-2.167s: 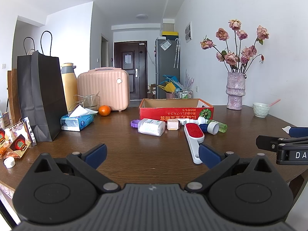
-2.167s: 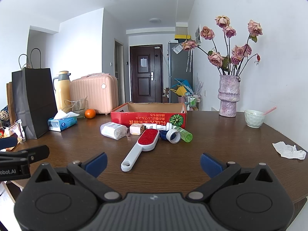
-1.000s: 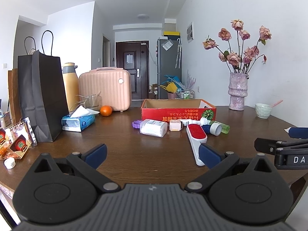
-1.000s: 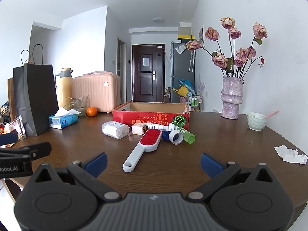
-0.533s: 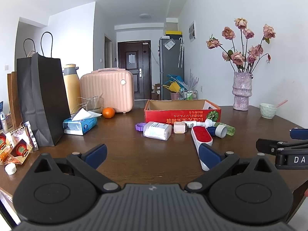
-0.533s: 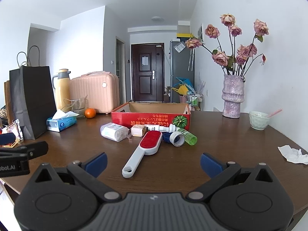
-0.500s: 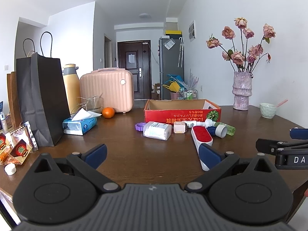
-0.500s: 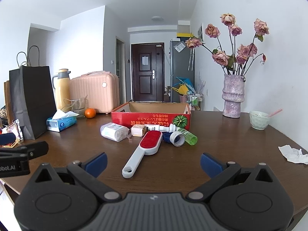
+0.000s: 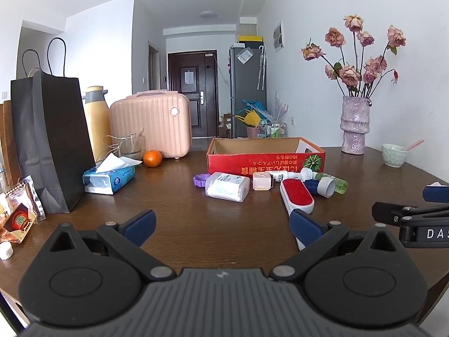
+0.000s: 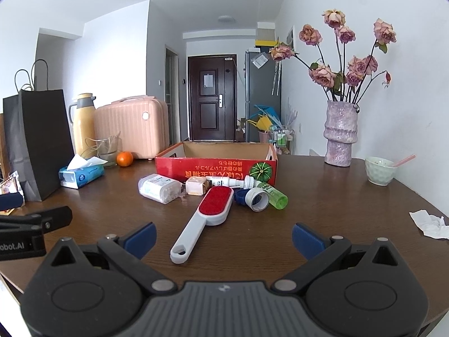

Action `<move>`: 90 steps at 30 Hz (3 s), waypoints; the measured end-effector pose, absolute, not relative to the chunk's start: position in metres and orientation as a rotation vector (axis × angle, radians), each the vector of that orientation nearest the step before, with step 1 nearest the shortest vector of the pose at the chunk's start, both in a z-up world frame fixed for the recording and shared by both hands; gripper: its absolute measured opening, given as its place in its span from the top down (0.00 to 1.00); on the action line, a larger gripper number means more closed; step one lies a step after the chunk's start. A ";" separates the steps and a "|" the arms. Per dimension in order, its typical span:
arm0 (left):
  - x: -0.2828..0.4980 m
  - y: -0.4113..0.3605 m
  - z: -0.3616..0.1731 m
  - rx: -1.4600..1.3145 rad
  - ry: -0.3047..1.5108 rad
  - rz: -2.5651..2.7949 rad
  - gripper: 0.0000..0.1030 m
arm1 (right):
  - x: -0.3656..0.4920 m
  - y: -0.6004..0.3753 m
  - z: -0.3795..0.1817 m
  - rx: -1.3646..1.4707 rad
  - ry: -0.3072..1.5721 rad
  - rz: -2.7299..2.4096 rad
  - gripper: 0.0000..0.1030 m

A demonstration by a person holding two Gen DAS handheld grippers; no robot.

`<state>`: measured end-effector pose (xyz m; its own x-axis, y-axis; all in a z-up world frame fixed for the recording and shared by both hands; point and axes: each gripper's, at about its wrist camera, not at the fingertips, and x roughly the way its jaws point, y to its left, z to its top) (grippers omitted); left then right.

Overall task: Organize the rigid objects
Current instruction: 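Move both tools toward the cluttered objects in front of the box, then grasp the red lint brush with the right tool while the left tool approaches the wipe canister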

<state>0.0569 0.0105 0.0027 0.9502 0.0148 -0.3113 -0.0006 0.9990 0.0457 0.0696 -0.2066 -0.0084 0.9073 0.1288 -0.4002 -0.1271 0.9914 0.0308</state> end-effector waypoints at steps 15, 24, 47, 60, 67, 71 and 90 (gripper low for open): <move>0.104 0.017 -0.003 0.025 0.362 0.005 0.00 | 0.113 -0.198 -0.019 -0.015 0.456 0.135 0.00; 0.132 0.022 -0.005 0.012 0.383 0.009 0.00 | 0.142 -0.192 -0.022 -0.028 0.484 0.136 0.00; 0.202 0.029 0.002 0.002 0.423 0.005 0.00 | 0.212 -0.180 -0.026 -0.046 0.548 0.140 0.00; 0.241 0.035 0.004 0.020 0.443 0.010 0.00 | 0.257 -0.167 -0.033 -0.070 0.599 0.150 0.00; 0.269 0.042 -0.005 -0.004 0.476 0.007 0.00 | 0.287 -0.159 -0.043 -0.084 0.650 0.156 0.00; 0.282 0.050 -0.019 -0.042 0.518 -0.017 0.00 | 0.302 -0.156 -0.060 -0.069 0.697 0.156 0.03; 0.286 0.056 -0.028 -0.062 0.523 -0.006 0.00 | 0.320 -0.150 -0.086 -0.011 0.754 0.147 0.47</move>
<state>0.2857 0.0558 -0.0281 0.8662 -0.0215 -0.4992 -0.0100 0.9981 -0.0605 0.3204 -0.1503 -0.0862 0.7190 0.1292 -0.6829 -0.1374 0.9896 0.0425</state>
